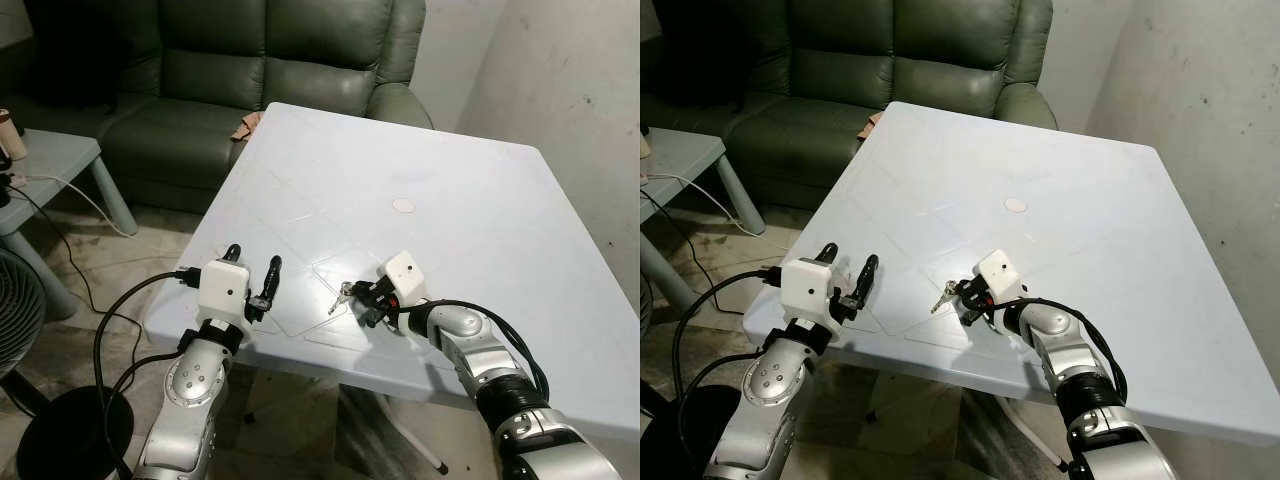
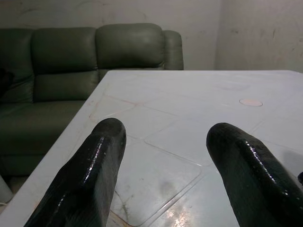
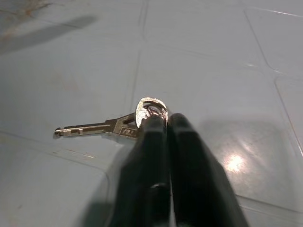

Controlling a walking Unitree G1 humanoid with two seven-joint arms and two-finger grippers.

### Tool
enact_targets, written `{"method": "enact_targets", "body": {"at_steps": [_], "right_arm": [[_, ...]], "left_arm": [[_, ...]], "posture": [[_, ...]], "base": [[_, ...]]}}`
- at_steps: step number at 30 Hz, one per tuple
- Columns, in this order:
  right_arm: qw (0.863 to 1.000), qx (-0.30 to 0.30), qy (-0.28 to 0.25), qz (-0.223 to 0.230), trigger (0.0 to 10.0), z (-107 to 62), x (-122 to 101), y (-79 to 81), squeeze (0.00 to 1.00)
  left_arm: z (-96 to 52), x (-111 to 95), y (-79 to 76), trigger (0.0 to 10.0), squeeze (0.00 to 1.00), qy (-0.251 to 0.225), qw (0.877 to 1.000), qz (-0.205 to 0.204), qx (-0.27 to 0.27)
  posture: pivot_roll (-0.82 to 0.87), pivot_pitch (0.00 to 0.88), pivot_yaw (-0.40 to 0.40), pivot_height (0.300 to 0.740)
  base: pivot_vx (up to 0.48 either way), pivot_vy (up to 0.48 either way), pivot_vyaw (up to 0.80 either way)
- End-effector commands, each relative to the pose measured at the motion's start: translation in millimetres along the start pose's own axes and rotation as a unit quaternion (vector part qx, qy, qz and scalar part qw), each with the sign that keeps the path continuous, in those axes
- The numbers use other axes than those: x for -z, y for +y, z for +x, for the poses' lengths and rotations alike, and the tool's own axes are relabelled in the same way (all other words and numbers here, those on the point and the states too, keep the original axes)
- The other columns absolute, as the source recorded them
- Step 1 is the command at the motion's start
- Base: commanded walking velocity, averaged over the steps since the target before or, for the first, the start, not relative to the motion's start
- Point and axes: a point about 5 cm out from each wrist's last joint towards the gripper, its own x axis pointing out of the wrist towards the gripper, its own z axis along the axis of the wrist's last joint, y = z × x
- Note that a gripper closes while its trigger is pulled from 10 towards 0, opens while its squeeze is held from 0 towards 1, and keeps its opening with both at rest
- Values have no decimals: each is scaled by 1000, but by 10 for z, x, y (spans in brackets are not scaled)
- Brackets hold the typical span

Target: Hang keys on a hook

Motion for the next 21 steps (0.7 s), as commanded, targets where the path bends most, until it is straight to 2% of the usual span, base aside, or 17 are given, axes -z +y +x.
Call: {"method": "enact_targets", "body": {"at_steps": [1,2,10,11,12,13,17,21], "right_arm": [[1000,-9,-9,4,10000,-15,-50,-31,1000],[1000,-1,-6,-7,10000,-18,-48,-41,1000],[1000,-12,-5,-1,10000,-22,-46,-38,1000],[1000,-13,-4,1,10000,-19,-49,-39,890],[1000,-12,-6,1,10000,-17,-57,-40,208],[1000,-11,-8,4,10000,-12,-65,-39,0],[999,-19,-23,44,10000,29,-121,-7,0],[997,-27,-39,59,10000,42,-160,13,0]], "left_arm": [[8,-4,-8,10000,0,2,1000,-2,-2],[7,-4,-10,10000,0,2,1000,-2,-1],[0,-1,-5,10000,0,3,1000,-3,-2],[2,-2,-5,10000,0,3,1000,-4,-2],[3,-3,-4,10000,0,3,1000,-4,-2],[3,-4,-6,10000,0,2,1000,-3,-2],[5,-9,-11,10000,0,1,1000,-4,-1],[0,-9,-17,10000,0,1,1000,-4,-1]], "posture": [[-45,2,-99,740],[-45,2,-99,740],[-46,5,-99,740],[-46,5,-99,740],[-46,5,-99,740],[-46,5,-98,740],[-45,5,-98,740],[-43,4,-100,740]], "base": [[0,0,0],[0,0,0],[0,0,0],[0,0,0],[0,0,0],[0,0,0],[0,0,0],[0,0,0]]}}
